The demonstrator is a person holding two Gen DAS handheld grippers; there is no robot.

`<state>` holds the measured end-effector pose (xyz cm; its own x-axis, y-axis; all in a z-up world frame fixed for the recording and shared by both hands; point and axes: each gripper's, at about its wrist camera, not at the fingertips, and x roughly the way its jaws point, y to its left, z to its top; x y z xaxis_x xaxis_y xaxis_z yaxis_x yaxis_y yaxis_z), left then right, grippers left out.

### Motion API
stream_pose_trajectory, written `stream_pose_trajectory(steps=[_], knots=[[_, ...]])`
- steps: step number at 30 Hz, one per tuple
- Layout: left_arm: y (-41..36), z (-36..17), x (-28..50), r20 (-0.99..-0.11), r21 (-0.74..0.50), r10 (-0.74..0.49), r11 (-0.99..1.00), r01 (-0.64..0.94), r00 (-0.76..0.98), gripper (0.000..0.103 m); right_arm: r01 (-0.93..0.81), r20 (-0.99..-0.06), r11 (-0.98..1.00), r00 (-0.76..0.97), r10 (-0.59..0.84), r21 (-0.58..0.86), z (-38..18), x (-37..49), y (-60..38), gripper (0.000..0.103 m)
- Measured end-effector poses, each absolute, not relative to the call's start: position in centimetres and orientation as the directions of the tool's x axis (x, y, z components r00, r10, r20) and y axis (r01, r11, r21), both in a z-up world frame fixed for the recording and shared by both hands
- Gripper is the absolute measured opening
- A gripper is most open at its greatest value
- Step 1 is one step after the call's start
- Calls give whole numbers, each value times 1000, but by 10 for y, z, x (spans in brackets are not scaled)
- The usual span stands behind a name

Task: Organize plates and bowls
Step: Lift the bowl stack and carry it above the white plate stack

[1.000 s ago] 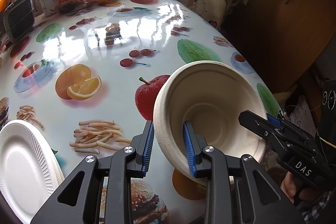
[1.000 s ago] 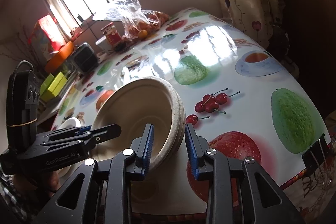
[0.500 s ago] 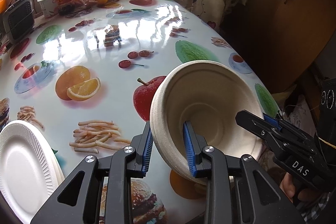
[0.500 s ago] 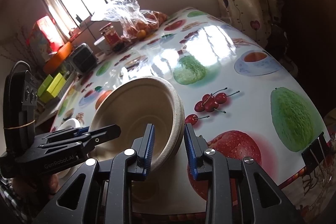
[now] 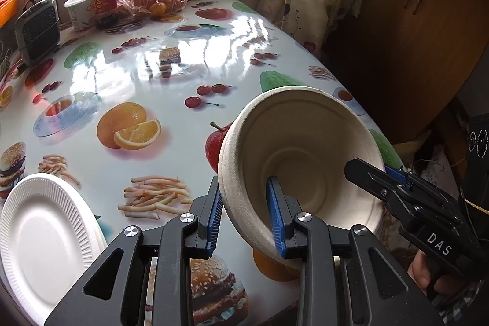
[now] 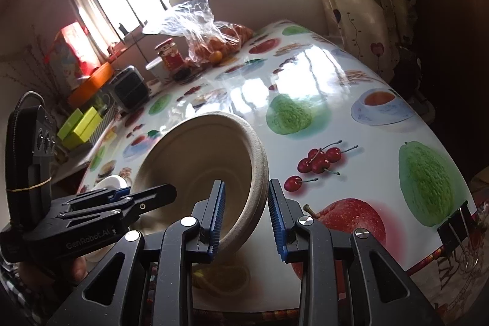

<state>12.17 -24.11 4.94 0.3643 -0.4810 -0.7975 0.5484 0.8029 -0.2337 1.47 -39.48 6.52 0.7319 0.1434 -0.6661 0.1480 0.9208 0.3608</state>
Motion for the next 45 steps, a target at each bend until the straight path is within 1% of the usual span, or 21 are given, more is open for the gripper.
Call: stream_pose_trajectory(steps=[20, 32, 45], knots=[[-193, 66, 121, -768, -242, -471, 841, 483, 435, 30, 55, -643, 939, 742, 190, 341, 84, 32, -353, 28], [-149, 72, 123, -760, -237, -433, 879, 414, 485, 30, -37, -633, 941, 731, 255, 336, 90, 50, -313, 28], [-92, 77, 122, -753, -224, -364, 925, 307, 549, 30, -158, -628, 928, 697, 347, 337, 92, 71, -260, 28]])
